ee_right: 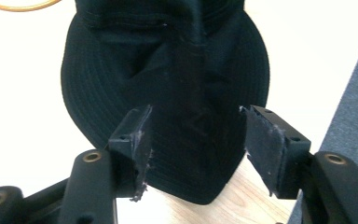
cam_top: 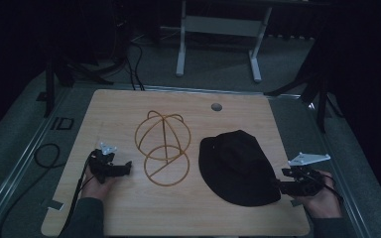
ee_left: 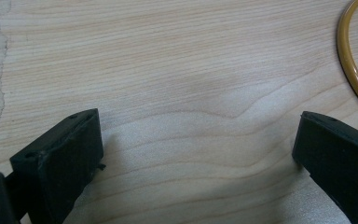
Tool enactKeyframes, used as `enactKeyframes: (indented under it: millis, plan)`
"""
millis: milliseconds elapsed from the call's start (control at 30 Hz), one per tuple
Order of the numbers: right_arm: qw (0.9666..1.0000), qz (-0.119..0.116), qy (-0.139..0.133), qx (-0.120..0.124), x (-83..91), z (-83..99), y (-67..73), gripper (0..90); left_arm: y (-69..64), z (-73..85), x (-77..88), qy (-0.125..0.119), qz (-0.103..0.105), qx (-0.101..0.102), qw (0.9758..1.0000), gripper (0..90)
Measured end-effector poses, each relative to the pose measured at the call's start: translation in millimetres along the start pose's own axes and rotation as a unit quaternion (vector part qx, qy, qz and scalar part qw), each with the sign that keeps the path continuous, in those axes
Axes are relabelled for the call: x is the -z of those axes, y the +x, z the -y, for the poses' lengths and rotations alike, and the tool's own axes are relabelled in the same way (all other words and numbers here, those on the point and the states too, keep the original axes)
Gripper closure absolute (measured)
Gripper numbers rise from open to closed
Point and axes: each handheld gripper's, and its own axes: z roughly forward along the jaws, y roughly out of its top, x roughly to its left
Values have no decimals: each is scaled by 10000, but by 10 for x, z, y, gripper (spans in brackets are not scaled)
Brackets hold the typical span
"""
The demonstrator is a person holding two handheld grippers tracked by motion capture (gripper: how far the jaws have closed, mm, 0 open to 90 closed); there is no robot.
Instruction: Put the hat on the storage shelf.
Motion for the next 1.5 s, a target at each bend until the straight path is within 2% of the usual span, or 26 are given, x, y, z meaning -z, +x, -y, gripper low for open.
enactKeyframes:
  millis: [133,200,300,600,700,900,1167,1300,1500]
  plan:
    - [9998,-187,25,49,-50,-74,-16,421,0,0,0,-2,-1,2,10000,18]
    - [9996,-264,71,21,-81,-115,-32,365,0,0,0,-1,-1,0,10000,19]
    - [9992,-237,288,147,-162,-206,-28,346,0,0,0,-2,-1,2,10000,19]
    - [9977,-253,531,331,-315,-378,-40,347,0,0,0,-1,-1,2,10000,18]
    - [9971,-321,589,351,-368,-460,-62,350,0,0,0,1,0,-1,10000,19]
    - [9947,-454,838,391,-488,-602,-101,379,0,0,0,-1,0,0,10000,18]
    - [9906,-553,1161,461,-614,-690,-126,396,0,0,0,0,-2,-2,10000,19]
    - [9890,-619,1246,493,-658,-728,-122,432,0,0,0,0,-1,-1,10000,18]
    - [9856,-875,1348,521,-700,-790,-129,583,-2,0,-1,-9,-3,8,10000,19]
